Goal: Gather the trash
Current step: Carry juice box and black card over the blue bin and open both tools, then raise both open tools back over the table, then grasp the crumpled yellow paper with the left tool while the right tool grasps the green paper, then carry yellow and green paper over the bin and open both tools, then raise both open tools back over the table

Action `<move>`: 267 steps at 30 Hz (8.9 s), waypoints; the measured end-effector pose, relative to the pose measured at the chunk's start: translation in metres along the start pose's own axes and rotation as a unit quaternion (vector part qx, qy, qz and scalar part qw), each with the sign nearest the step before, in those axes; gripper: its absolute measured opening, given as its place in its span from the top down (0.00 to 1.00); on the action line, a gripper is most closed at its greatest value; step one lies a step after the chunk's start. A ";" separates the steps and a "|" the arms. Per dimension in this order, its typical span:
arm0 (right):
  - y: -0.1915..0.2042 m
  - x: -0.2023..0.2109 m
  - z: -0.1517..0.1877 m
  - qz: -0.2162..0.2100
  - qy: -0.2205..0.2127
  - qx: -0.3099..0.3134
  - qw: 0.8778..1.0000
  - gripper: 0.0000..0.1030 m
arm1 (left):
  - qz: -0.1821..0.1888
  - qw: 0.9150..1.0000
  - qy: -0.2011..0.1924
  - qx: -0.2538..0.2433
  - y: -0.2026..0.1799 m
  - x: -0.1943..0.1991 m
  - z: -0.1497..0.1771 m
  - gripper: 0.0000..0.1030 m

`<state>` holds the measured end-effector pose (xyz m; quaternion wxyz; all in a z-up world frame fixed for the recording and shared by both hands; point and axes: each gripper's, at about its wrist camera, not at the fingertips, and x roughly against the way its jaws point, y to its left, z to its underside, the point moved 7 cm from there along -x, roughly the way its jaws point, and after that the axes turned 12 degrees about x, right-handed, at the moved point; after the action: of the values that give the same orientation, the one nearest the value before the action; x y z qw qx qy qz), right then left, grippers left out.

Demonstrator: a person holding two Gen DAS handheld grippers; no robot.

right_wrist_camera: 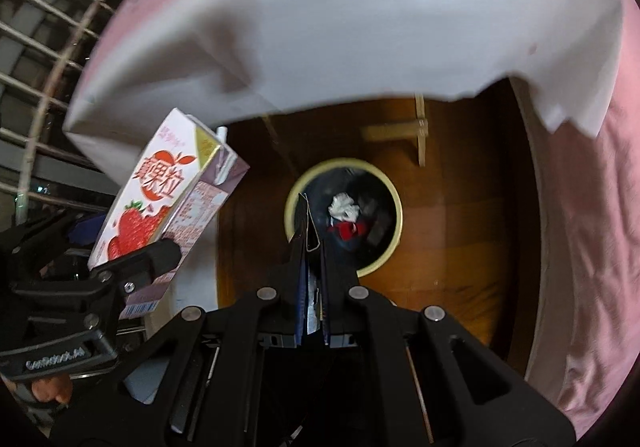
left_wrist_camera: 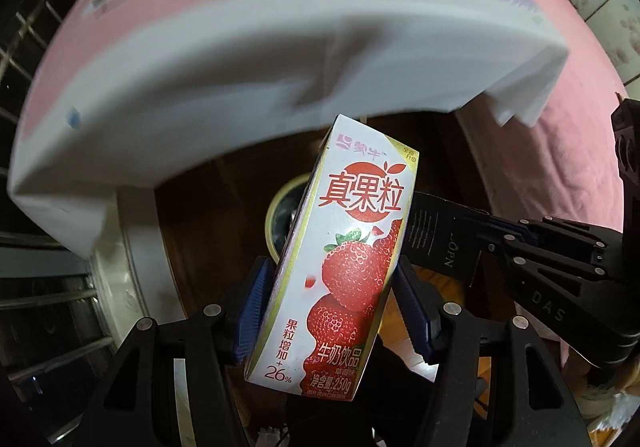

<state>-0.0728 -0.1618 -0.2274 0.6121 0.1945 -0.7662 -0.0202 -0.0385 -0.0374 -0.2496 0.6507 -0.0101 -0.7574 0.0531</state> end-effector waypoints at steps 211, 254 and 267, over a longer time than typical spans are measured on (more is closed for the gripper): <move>0.042 0.016 -0.048 0.046 -0.050 -0.057 0.996 0.64 | 0.011 1.000 0.000 -0.002 0.041 0.006 -0.024 0.62; -0.054 -0.206 0.012 0.009 -0.014 -0.107 0.994 0.40 | -0.039 0.999 0.014 0.017 0.058 -0.221 -0.012 0.18; -0.017 -0.069 -0.015 0.035 -0.052 -0.102 0.993 0.39 | 0.013 0.999 -0.040 0.012 0.033 -0.063 -0.027 0.18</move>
<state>-0.0421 -0.1524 -0.2931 0.5887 0.1022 -0.7971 -0.0869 -0.0043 -0.0080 -0.3108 0.6190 -0.0094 -0.7821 0.0711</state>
